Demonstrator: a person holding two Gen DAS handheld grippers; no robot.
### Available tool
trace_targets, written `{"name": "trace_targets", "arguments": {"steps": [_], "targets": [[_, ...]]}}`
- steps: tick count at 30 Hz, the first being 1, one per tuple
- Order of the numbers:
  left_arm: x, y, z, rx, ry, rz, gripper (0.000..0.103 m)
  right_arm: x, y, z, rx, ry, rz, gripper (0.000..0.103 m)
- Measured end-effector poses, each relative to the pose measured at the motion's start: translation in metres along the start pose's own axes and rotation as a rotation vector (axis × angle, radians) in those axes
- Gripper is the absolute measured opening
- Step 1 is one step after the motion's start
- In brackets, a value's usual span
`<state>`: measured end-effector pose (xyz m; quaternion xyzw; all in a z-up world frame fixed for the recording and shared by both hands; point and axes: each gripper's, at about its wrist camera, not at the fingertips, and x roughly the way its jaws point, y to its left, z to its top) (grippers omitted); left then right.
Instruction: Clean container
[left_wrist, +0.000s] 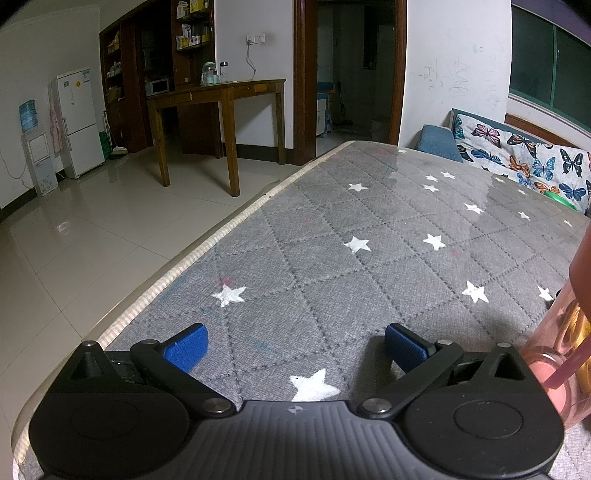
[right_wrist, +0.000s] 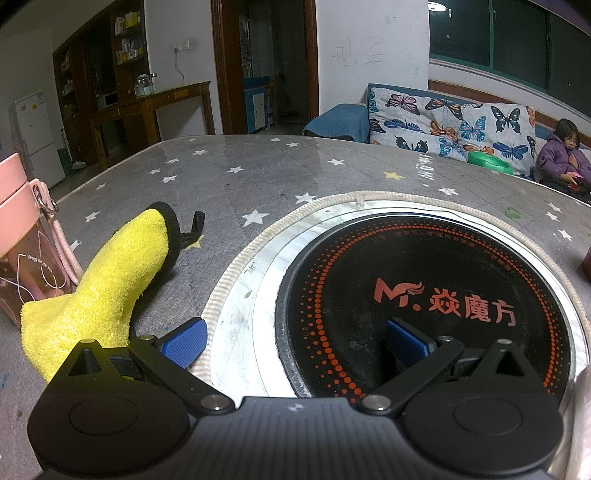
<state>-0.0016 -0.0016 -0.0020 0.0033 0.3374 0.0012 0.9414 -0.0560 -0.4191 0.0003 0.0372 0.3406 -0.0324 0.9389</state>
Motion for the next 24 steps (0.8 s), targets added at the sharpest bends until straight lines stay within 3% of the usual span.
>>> {"name": "trace_targets", "arguments": {"steps": [11,17,24], "targets": [[0.0,0.0,0.0,0.0,0.0,0.0,0.103,-0.027,-0.009,0.0,0.045,-0.044,0.007,0.103],[0.0,0.0,0.0,0.0,0.0,0.0,0.103,-0.053,-0.012,0.009,0.067,-0.098,0.061,0.103],[0.0,0.001,0.0,0.0,0.0,0.0,0.103,-0.056,0.006,0.007,0.022,-0.079,0.114,0.103]]}}
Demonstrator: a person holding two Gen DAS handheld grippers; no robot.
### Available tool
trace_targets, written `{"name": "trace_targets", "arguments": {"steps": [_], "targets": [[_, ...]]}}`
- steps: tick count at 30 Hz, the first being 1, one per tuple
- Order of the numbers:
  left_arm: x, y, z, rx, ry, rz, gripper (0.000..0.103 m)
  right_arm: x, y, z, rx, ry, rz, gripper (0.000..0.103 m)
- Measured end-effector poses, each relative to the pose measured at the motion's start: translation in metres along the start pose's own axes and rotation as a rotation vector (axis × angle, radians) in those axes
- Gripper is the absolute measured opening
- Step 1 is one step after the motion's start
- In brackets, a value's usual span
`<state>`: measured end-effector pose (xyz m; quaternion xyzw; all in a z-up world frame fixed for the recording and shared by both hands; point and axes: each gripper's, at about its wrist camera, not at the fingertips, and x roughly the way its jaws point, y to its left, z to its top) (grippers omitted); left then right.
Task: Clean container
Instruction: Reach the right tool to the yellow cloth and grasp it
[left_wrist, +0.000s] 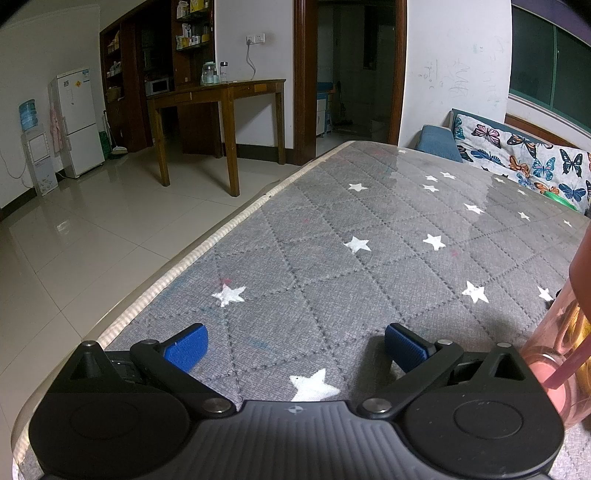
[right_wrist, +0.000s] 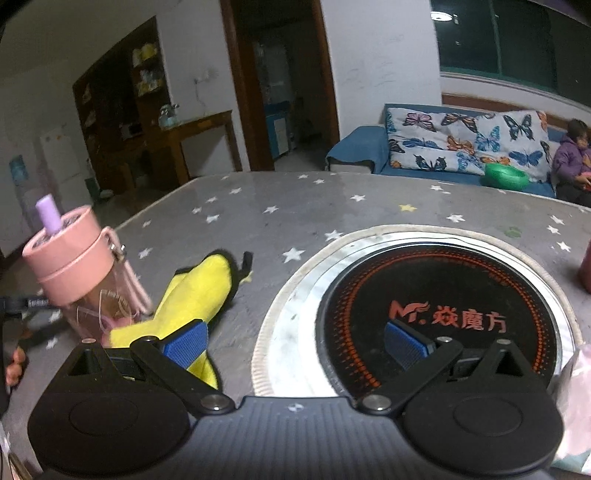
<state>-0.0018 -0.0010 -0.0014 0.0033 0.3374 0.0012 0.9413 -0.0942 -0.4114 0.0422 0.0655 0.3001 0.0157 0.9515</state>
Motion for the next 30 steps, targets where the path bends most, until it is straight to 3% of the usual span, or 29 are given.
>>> {"name": "trace_targets", "arguments": {"steps": [5,14,19,24,30], "targets": [[0.0,0.0,0.0,0.0,0.0,0.0,0.103,0.001,0.025,0.0,-0.049,0.0,0.06,0.103],[0.001,0.0,0.0,0.0,0.0,0.0,0.103,0.032,0.055,-0.005,-0.083,0.065,0.085,0.102],[0.005,0.001,0.001,0.0,0.0,0.0,0.103,0.044,0.059,-0.01,-0.066,0.108,0.087,0.091],[0.004,0.001,0.001,-0.001,0.0,-0.001,0.103,0.041,0.065,-0.012,-0.07,0.098,0.105,0.071],[0.002,0.003,0.001,-0.003,0.0,-0.008,0.103,0.037,0.071,-0.011,-0.088,0.085,0.107,0.068]]}}
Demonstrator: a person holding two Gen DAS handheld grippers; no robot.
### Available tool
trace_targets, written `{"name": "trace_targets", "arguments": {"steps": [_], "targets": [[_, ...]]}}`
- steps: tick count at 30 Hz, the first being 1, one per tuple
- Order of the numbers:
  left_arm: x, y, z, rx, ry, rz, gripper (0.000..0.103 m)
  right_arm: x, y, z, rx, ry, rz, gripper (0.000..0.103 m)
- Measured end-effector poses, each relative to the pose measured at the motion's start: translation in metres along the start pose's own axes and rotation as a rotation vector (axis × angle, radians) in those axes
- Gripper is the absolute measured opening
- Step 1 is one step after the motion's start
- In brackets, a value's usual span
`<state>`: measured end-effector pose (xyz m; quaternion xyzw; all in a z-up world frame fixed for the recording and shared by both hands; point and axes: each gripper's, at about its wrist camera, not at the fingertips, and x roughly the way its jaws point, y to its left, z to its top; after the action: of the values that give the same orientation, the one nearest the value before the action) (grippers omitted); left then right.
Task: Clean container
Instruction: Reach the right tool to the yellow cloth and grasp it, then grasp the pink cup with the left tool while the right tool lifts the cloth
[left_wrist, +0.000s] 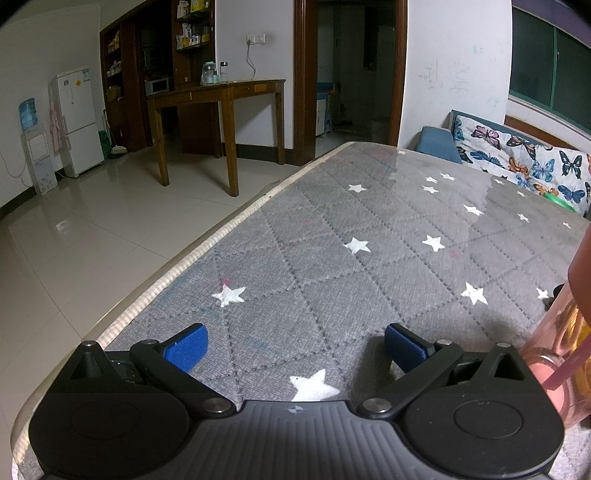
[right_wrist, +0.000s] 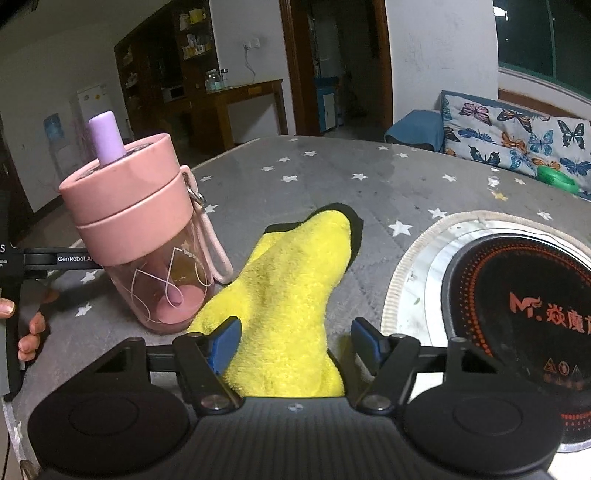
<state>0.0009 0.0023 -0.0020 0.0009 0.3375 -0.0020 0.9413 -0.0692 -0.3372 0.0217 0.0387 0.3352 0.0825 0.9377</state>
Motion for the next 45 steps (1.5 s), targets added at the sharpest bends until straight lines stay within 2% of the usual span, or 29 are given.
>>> {"name": "trace_targets", "arguments": {"steps": [5,12,13,14,15,17,20,23,27,35,45], "targets": [[-0.008,0.002,-0.004,0.016,0.004,-0.022,0.103,0.0,-0.003,0.006,0.021,-0.018,0.016,0.068],[-0.03,0.014,-0.008,-0.026,0.012,-0.091,0.103,0.01,0.003,0.01,0.001,0.003,0.027,0.067],[-0.035,0.015,-0.007,-0.028,0.009,-0.1,0.103,0.013,0.004,0.01,-0.003,0.011,0.026,0.065],[-0.041,0.015,-0.006,-0.022,0.003,-0.107,0.103,0.015,0.004,0.009,-0.004,0.017,0.028,0.056],[-0.047,0.014,-0.006,-0.013,-0.003,-0.112,0.103,0.017,0.004,0.009,0.0,0.025,0.034,0.053],[-0.057,0.012,-0.006,0.011,-0.016,-0.132,0.103,0.02,0.002,0.009,0.005,0.029,0.038,0.051],[-0.074,0.008,-0.006,0.048,-0.037,-0.167,0.103,0.018,0.003,0.008,0.001,0.03,0.045,0.04],[-0.087,-0.002,-0.005,0.085,-0.053,-0.194,0.103,0.015,0.003,0.006,0.002,0.028,0.049,0.036],[-0.103,-0.008,-0.004,0.105,-0.071,-0.25,0.103,0.008,0.002,0.002,0.005,0.012,0.061,0.031],[-0.134,-0.027,0.008,0.122,-0.134,-0.357,0.103,-0.007,-0.001,-0.001,0.017,-0.034,0.109,0.027],[-0.14,-0.046,0.032,0.134,-0.169,-0.454,0.103,-0.046,0.015,0.014,-0.024,-0.152,0.197,0.023]]}}
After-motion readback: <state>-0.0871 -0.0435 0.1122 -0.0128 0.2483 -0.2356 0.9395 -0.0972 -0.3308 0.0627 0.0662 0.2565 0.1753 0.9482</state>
